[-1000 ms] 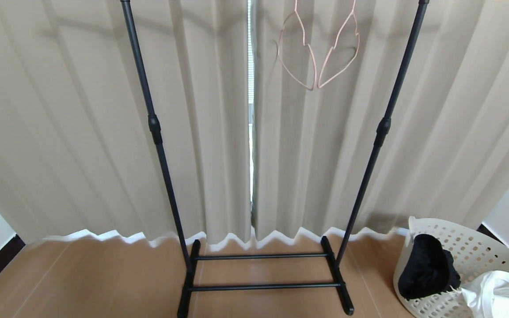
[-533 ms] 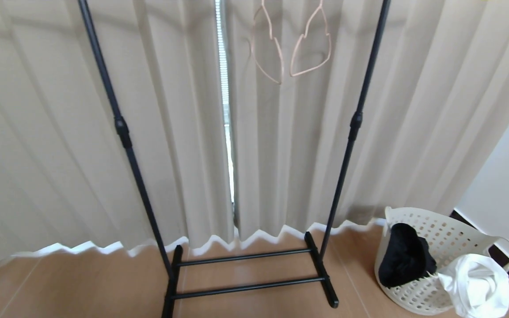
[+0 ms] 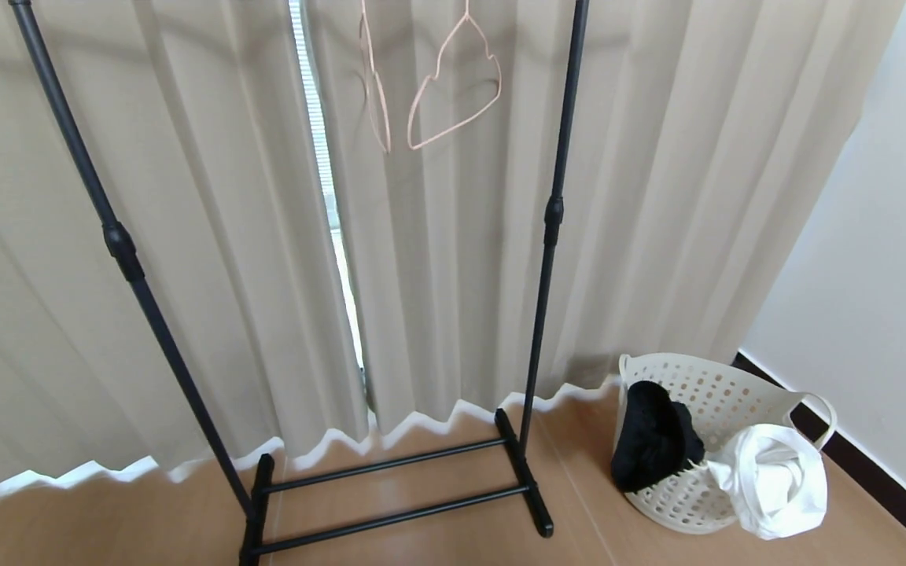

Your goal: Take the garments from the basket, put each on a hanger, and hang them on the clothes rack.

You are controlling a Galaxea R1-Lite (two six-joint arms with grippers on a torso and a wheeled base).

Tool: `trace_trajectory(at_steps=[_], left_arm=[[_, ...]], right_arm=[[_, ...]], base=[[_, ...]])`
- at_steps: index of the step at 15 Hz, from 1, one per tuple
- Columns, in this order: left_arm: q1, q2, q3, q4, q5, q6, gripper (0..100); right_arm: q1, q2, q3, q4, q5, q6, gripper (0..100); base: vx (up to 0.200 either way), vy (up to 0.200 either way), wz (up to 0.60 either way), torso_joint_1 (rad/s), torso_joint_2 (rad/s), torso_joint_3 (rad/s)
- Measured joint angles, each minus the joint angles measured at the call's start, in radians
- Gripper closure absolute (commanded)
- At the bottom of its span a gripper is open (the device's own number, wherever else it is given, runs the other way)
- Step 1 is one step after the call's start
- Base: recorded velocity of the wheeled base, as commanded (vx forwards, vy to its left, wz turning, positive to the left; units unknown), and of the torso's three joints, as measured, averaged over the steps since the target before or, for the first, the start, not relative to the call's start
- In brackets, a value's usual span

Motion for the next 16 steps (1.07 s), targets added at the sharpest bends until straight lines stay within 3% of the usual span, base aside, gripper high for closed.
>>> trace_trajectory(at_steps=[7,10,13,16], left_arm=[[-0.001,0.000,0.000,0.001,0.000,-0.001,0],[-0.001,0.000,0.000,0.001,0.000,-0.001,0],[0.000,0.000,0.000,0.000,0.000,-0.001,0],[0.000,0.000,0.000,0.001,0.000,-0.002,0]], right_arm=[[-0.001,0.000,0.000,-0.001,0.000,0.000,0],[-0.001,0.000,0.000,0.000,0.000,0.000,0],[0.000,0.000,0.000,-0.001,0.000,0.000,0],[-0.001,0.000,0.000,0.000,0.000,0.000,0]], base=[[0.000,-0.200,0.00,0.001,0.00,0.004],[0.000,-0.200,-0.60,-0.001,0.00,0.001],[0.000,-0.200,0.00,0.001,0.01,0.002],[0.000,0.000,-0.60,0.004,0.00,0.005]])
